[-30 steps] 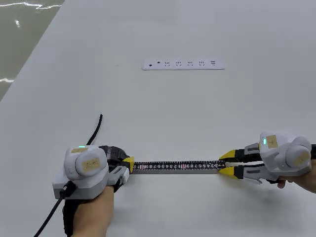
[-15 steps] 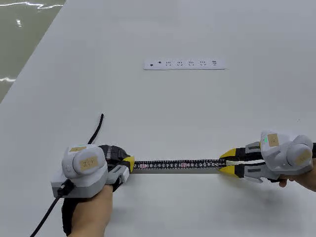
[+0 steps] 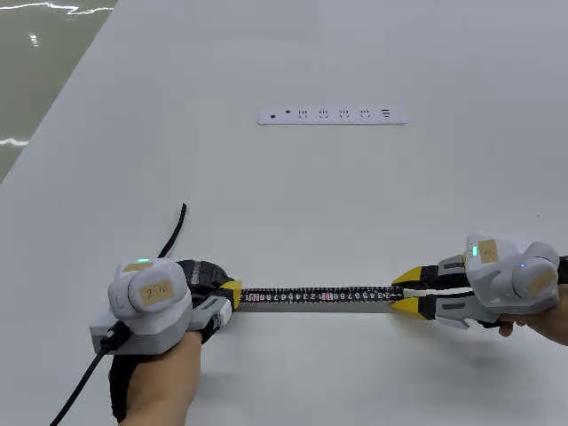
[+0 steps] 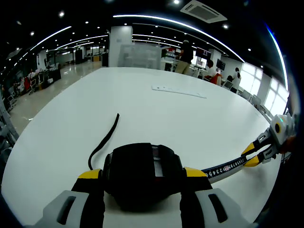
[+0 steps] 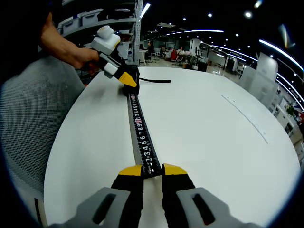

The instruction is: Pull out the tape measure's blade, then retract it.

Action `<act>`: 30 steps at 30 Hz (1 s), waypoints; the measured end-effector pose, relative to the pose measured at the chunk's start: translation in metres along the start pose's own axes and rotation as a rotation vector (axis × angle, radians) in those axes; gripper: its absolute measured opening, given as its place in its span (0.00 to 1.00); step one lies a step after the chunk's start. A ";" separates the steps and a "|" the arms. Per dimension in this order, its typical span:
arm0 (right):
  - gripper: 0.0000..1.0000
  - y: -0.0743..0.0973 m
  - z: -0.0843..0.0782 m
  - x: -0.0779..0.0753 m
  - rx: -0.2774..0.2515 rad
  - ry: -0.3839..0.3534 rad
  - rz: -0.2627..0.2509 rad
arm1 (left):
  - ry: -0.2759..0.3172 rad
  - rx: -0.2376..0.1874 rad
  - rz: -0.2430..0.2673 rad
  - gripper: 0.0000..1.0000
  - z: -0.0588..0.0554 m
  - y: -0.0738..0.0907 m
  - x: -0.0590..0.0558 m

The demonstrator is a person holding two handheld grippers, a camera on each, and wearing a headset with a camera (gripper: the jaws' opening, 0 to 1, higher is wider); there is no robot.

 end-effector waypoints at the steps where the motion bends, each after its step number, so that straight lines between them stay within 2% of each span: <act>1: 0.12 0.000 0.000 0.000 0.000 -0.001 0.000 | 0.001 0.001 0.000 0.61 0.000 0.000 0.000; 30: 0.12 -0.021 0.014 0.006 -0.031 -0.019 0.016 | 0.027 0.011 -0.018 0.61 0.001 0.000 0.001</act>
Point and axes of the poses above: the centre of the closed fingertips' face, and the gripper's own axes: y roughly backward along the fingers, x roughly to its left, z roughly out of its top, the point moved 5 cm from there along y, roughly backward along the fingers, and after that the axes turned 5 degrees about -x, right-handed, at the moved point
